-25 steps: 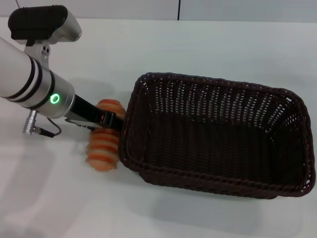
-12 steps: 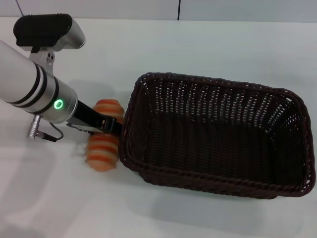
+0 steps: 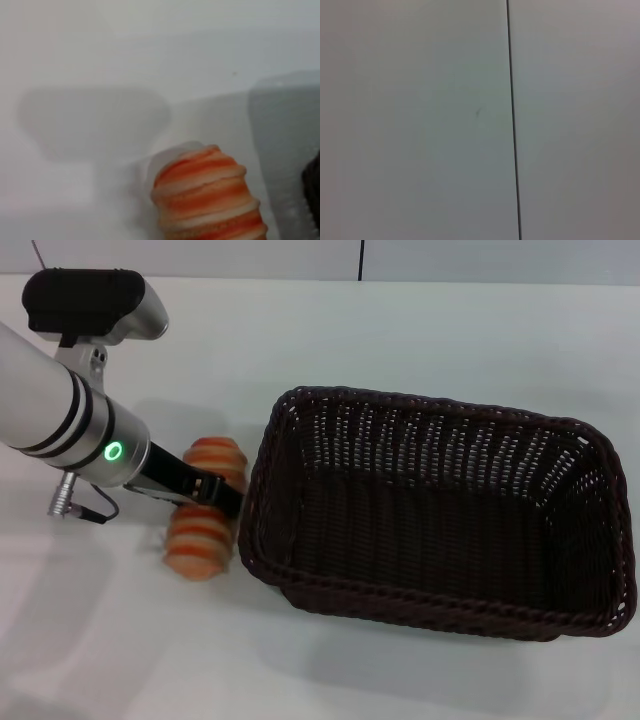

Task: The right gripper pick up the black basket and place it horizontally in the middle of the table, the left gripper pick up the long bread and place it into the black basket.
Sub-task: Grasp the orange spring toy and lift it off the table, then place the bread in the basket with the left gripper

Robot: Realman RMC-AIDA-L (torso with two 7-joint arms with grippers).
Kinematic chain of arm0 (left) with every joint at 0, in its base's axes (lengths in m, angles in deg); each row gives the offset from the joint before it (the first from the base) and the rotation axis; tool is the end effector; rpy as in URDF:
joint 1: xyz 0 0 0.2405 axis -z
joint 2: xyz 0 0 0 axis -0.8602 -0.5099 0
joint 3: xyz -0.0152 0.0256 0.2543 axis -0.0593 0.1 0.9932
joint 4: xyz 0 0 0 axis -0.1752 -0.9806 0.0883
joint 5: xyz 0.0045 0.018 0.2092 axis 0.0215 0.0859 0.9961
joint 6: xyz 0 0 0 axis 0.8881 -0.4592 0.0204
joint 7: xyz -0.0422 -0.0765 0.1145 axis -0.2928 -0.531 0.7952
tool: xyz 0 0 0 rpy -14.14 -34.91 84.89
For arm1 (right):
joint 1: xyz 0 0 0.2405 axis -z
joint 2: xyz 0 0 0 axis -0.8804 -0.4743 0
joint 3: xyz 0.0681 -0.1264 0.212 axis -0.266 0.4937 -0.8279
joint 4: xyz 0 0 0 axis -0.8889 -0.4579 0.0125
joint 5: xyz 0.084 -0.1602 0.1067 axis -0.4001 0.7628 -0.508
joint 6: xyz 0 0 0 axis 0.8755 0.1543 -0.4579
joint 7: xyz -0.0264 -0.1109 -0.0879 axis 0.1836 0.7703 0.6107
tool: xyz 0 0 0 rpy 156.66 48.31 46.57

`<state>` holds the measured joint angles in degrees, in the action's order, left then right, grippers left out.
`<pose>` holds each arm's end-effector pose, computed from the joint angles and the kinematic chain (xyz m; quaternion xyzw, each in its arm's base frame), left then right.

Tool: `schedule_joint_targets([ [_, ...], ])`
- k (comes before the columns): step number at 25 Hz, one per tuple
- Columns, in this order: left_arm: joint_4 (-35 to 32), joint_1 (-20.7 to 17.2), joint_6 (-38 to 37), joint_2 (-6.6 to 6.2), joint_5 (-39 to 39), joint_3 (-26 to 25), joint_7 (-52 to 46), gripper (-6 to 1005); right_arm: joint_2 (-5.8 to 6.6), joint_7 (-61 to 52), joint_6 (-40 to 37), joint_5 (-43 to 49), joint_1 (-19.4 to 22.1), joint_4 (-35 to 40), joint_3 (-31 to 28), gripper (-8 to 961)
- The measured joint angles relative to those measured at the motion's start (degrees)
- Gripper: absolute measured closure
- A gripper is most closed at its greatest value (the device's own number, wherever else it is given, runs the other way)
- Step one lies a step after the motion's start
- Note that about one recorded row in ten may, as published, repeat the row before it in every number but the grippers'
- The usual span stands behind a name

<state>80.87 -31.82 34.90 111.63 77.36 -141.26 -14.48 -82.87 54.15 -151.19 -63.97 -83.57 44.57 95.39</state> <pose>-0.2147 0.3464 -0.0201 -0.7975 -0.5335 0.1215 0.2540 0.3244 0.3455 0.0795 -0.5442 0.1494 0.3482 0.7485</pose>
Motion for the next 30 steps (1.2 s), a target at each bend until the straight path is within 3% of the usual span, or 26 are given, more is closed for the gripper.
schedule_joint_targets([
  [7, 0.4, -0.2, -0.5, -0.05, 0.8, 0.0, 0.1, 426, 0.0, 0.0, 0.1, 0.0, -0.2, 0.0, -0.1, 527],
  [15, 3.5, -0.9, -0.9, -0.31, 3.4, -2.3, 0.4, 473, 0.01, 0.0, 0.1, 0.0, -0.3, 0.0, -0.4, 528],
  [18, 8.8, -2.1, -2.1, -0.27, 4.4, -9.3, 4.7, 503, 0.04, 0.0, 0.0, 0.0, -0.2, 0.0, -0.6, 528],
  [22, 12.1, -2.2, -2.6, -0.27, 3.8, -11.9, 7.8, 542, 0.16, 0.0, 0.0, 0.0, -0.1, 0.0, -0.6, 528],
  [26, 17.2, -2.1, -0.9, -0.31, 0.2, -12.6, 11.3, 569, 0.29, 0.0, 0.0, 0.0, -0.1, 0.0, -0.7, 527],
  [30, 22.5, -1.6, 4.3, -0.25, -8.5, -11.9, 15.4, 609, 0.48, 0.0, 0.0, 0.0, -0.2, 0.0, -0.6, 527],
])
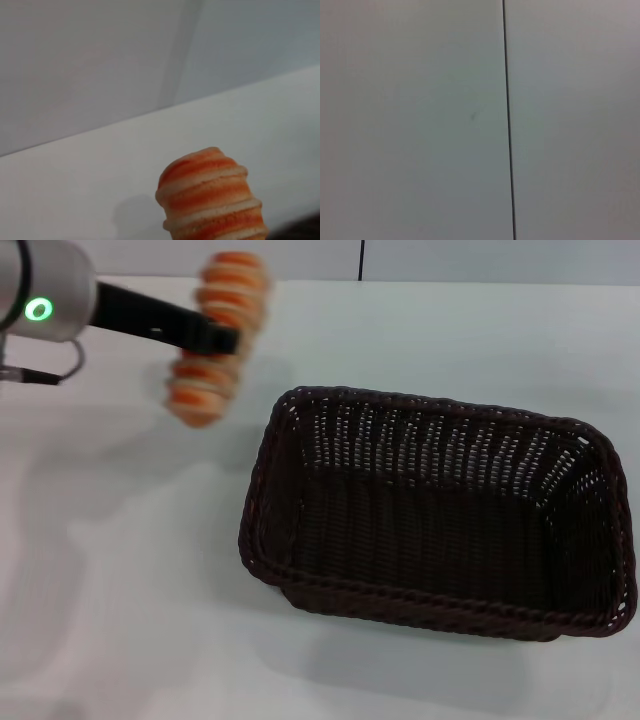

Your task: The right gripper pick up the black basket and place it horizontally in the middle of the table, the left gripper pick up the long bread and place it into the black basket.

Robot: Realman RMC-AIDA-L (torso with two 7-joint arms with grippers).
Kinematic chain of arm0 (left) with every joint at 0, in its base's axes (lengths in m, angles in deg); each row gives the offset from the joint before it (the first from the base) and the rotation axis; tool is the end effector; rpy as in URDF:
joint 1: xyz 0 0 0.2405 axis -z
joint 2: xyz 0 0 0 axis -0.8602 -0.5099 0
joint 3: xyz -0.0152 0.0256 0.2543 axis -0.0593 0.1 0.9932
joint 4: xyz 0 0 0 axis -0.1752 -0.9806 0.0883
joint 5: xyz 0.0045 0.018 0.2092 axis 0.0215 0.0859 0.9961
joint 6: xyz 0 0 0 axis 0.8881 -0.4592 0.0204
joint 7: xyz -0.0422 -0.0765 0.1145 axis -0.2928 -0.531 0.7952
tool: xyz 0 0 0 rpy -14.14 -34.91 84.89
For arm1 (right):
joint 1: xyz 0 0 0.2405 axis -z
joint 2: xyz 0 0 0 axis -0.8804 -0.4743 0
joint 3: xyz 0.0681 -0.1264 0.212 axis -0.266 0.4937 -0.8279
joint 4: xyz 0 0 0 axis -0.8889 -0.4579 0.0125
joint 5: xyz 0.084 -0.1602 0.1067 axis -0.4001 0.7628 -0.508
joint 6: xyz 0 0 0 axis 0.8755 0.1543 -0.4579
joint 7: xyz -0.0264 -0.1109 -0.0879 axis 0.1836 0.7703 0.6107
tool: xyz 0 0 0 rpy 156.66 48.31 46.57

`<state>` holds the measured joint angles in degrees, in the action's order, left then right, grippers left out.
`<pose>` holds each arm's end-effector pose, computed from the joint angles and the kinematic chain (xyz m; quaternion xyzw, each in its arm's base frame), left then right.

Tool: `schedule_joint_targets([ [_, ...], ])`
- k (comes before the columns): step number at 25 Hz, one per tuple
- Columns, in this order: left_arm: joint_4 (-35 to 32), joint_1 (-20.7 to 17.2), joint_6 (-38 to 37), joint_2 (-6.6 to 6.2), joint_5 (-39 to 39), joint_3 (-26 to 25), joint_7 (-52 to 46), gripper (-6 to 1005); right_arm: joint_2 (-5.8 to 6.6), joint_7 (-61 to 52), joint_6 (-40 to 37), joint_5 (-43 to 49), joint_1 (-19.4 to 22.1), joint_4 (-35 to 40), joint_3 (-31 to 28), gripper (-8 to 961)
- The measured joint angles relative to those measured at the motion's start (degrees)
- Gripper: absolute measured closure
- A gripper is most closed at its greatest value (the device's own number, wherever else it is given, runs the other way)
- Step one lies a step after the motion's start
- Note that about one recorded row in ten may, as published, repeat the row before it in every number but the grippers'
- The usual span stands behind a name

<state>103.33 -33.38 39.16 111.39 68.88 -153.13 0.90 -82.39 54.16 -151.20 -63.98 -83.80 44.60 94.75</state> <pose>-0.1378 0.3558 0.0600 -0.8778 -0.3740 -0.0197 0.2986 0.3252 0.3472 0.0852 -0.5401 0.1458 0.3479 0.7524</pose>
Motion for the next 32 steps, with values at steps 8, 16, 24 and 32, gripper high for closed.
schedule_joint_targets([
  [8, 1.5, 0.6, 3.5, 0.2, -11.6, 10.0, 1.4, 679, 0.21, 0.1, 0.0, 0.0, -0.7, 0.0, 0.0, 527],
  [16, -5.3, 1.1, -0.4, 0.41, -18.3, 15.5, 3.6, 697, 0.34, 0.1, 0.0, 0.0, -1.3, 0.0, 0.4, 527],
  [24, -8.2, 1.3, -5.6, 0.42, -19.2, 17.0, 4.0, 498, 0.31, 0.0, 0.0, 0.0, -1.4, 0.0, 0.5, 528],
  [32, -9.4, 0.4, -8.6, 0.26, -19.0, 16.4, 4.2, 205, -0.05, 0.0, 0.0, 0.0, -1.5, 0.0, 0.5, 528],
])
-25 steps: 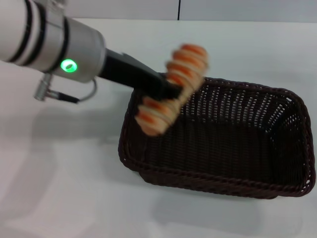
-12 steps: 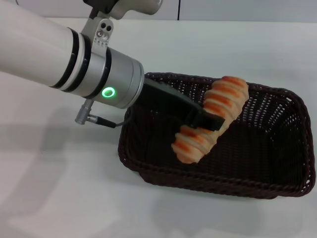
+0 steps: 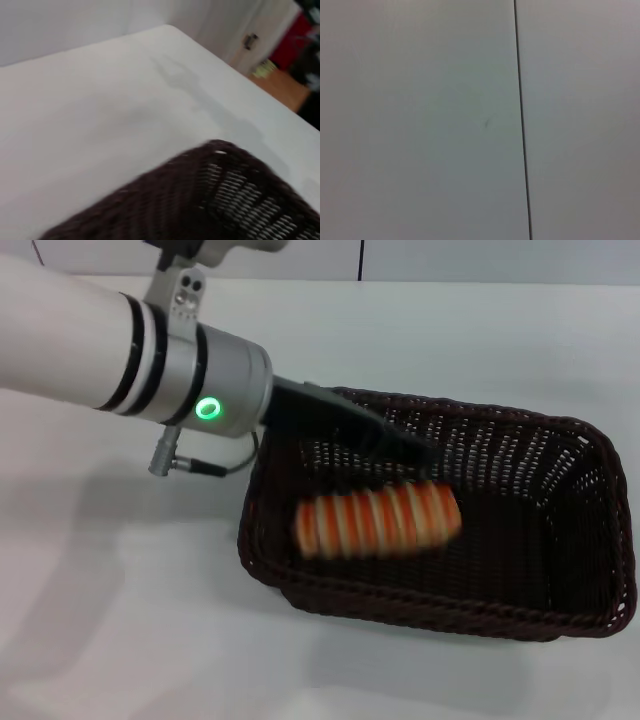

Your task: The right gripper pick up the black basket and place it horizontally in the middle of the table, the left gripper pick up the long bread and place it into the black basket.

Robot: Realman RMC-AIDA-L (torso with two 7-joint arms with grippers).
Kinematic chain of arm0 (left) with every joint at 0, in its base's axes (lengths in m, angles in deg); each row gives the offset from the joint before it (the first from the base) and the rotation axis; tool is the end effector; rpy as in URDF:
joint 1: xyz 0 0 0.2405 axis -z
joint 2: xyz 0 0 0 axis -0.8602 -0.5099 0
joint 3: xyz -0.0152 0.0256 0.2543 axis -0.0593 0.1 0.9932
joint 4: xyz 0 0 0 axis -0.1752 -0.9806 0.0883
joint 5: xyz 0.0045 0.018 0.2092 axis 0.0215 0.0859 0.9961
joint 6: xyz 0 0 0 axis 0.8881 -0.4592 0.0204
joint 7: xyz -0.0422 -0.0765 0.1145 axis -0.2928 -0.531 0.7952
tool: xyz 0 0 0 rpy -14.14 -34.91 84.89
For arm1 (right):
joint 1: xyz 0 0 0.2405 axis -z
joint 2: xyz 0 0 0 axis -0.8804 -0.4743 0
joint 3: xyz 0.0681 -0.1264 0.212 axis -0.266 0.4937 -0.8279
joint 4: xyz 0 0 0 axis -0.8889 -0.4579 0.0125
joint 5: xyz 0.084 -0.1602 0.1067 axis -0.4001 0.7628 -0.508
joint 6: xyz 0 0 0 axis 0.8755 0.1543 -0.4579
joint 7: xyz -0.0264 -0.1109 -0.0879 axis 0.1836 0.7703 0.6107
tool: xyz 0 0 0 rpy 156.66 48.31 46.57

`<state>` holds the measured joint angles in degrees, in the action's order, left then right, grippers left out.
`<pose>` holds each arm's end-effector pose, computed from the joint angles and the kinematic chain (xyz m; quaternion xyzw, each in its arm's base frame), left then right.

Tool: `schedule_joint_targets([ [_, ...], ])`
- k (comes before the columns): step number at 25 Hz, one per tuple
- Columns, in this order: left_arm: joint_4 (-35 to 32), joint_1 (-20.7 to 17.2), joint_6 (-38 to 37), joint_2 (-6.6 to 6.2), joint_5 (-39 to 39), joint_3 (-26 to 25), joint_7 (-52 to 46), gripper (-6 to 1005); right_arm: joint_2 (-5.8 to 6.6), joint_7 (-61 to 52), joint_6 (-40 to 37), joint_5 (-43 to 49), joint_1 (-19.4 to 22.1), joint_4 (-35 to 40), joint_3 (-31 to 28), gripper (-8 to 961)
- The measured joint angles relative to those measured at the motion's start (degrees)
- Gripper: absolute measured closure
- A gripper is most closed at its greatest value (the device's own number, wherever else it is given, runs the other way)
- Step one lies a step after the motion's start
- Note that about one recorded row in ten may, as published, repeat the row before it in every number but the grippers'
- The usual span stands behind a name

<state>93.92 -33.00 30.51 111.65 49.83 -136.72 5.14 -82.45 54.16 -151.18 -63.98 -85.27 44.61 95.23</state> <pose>-0.0998 0.3238 -0.0301 -0.9321 -0.3376 -0.0677 0.1126 0.3152 0.3555 0.0832 -0.5453 0.1385 0.3578 0.7453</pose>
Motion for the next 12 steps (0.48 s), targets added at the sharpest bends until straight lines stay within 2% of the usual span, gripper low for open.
schedule_joint_targets([
  [1, -1.9, -1.2, -3.6, -0.1, 0.4, -1.2, 0.3, 197, -0.03, 0.0, 0.0, 0.0, 0.0, 0.0, 0.0, 528],
  [3, -2.6, -2.0, -5.9, -0.13, 0.5, -1.9, 0.7, 180, -0.09, 0.0, 0.0, 0.0, -0.1, 0.0, -0.2, 528],
  [4, -3.1, -3.5, -10.0, -0.12, 0.6, -2.9, 1.9, 172, -0.14, 0.0, 0.0, 0.0, -0.1, 0.0, -0.2, 528],
  [8, -4.8, -10.2, -32.8, 0.1, -1.0, -2.9, 8.8, 172, -0.25, 0.0, 0.0, 0.0, -0.1, -0.1, -0.4, 528],
  [12, -10.0, -13.8, -60.8, 0.0, -4.3, 2.7, 16.0, 172, -0.26, 0.0, -0.1, 0.0, -0.4, -0.5, -0.4, 527],
])
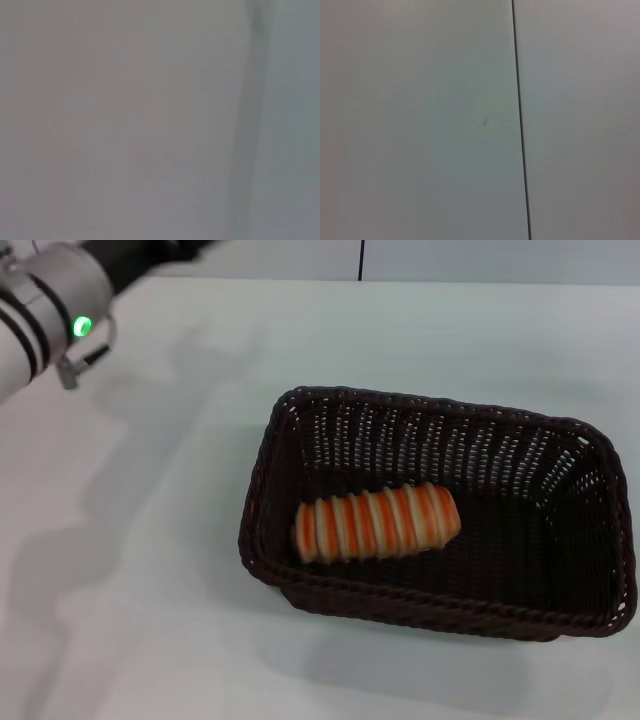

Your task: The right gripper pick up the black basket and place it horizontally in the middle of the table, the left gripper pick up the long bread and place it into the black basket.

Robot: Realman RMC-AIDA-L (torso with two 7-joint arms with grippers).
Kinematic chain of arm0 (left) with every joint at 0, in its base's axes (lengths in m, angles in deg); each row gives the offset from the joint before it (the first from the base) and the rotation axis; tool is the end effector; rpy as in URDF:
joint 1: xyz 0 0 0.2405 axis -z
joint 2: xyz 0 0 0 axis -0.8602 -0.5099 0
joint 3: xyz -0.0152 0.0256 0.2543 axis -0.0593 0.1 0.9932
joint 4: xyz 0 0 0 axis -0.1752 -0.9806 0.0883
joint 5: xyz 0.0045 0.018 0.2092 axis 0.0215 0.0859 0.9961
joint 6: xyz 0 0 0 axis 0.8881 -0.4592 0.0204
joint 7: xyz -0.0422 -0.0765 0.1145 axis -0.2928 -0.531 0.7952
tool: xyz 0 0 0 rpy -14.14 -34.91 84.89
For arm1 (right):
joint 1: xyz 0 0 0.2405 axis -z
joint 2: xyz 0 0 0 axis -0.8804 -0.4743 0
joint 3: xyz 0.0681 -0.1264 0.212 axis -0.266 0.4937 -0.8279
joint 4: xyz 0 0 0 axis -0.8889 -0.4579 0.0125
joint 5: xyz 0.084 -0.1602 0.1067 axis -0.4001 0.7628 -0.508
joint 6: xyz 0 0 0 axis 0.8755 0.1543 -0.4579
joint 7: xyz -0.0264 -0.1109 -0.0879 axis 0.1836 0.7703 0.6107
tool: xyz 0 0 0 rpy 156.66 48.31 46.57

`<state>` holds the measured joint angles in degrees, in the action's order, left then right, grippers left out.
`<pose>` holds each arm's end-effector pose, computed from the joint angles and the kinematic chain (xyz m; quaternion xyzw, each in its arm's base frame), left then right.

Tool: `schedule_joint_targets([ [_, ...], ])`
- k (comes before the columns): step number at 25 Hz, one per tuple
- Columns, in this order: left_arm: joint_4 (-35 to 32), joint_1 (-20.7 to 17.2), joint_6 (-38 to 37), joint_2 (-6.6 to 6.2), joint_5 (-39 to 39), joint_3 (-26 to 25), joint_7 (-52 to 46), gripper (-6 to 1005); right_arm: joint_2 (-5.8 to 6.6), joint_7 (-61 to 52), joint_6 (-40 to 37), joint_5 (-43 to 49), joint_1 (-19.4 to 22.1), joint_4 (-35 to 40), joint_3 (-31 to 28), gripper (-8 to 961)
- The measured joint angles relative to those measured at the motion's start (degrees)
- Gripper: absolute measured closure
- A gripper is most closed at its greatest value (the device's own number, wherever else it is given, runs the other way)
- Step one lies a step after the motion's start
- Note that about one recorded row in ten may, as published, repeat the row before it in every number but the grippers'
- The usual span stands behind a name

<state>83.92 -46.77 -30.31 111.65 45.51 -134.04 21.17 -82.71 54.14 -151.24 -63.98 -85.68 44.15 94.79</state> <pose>-0.1878 0.3883 0.0300 -0.7644 -0.3172 -0.2619 0.4965 0.3147 0.3564 0.0822 -0.5434 0.1406 0.3583 0.7460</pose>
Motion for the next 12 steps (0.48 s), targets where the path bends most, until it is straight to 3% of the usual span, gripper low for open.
schedule_joint_targets([
  [6, -9.8, -0.1, -31.1, -0.11, 1.1, 6.1, 0.5, 172, -0.17, 0.0, 0.0, -0.1, -0.2, 0.1, 0.0, 527],
  [10, -17.0, -0.3, -52.4, -0.05, 8.3, 11.2, -3.1, 172, -0.23, 0.0, 0.0, -0.3, -0.2, 0.1, 0.0, 527],
  [12, -18.2, -0.3, -54.7, -0.05, 9.6, 11.5, -4.5, 172, -0.24, 0.0, 0.1, -0.4, -0.2, 0.0, -0.2, 527],
])
